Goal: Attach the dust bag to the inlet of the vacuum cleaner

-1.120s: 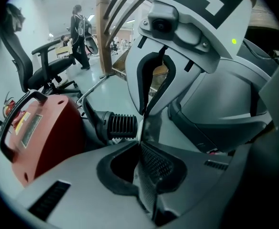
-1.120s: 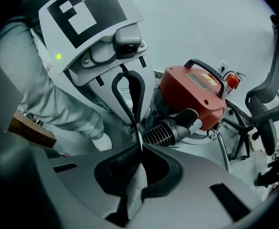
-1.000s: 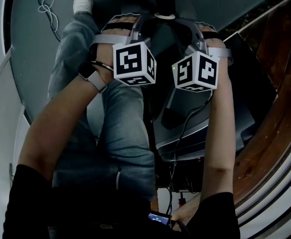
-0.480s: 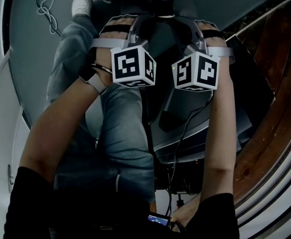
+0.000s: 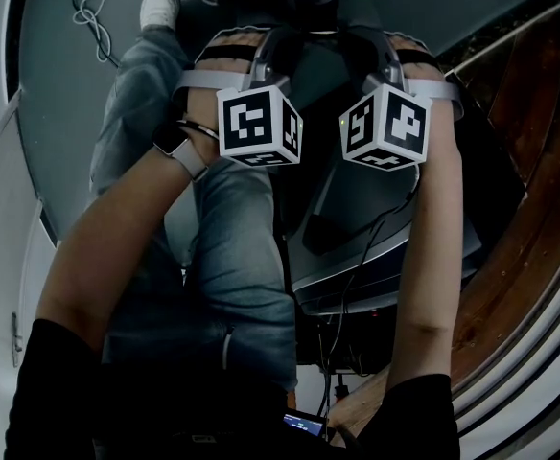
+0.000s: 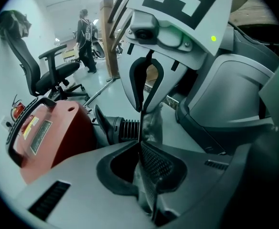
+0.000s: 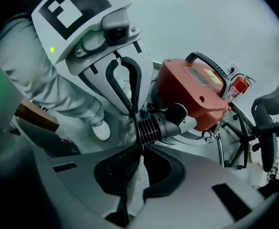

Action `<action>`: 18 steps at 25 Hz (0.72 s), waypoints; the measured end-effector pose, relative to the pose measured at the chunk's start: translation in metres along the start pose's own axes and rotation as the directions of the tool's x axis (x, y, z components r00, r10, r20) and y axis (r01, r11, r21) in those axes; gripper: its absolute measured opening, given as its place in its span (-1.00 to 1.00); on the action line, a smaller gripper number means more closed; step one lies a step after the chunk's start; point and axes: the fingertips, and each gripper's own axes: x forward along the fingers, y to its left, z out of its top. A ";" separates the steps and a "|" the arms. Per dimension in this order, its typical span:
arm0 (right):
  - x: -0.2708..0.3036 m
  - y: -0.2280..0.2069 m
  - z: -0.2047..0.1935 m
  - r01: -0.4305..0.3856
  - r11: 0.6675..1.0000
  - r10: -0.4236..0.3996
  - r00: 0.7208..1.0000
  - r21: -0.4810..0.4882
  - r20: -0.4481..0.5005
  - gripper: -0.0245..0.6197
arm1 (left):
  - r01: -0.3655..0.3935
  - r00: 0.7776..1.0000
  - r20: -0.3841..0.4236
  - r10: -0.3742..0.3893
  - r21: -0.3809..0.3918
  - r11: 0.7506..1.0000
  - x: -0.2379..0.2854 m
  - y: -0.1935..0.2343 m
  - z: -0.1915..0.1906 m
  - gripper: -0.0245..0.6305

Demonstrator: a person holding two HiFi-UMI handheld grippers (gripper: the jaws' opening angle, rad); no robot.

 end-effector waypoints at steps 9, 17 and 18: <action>0.009 -0.003 0.000 -0.074 0.997 0.073 0.995 -0.008 -0.066 -0.82 | 0.039 0.999 -0.003 -0.039 0.022 0.999 0.006 0.000 -0.004 -0.85; -0.001 -0.008 0.004 0.122 0.991 -0.119 0.992 0.058 -0.047 -0.82 | 0.092 0.995 -0.031 -0.092 -0.004 0.996 0.008 0.003 -0.002 -0.85; -0.004 -0.009 0.005 0.147 0.987 -0.145 0.989 0.065 -0.040 -0.82 | 0.073 0.997 -0.025 -0.073 0.002 0.997 0.005 0.004 -0.001 -0.85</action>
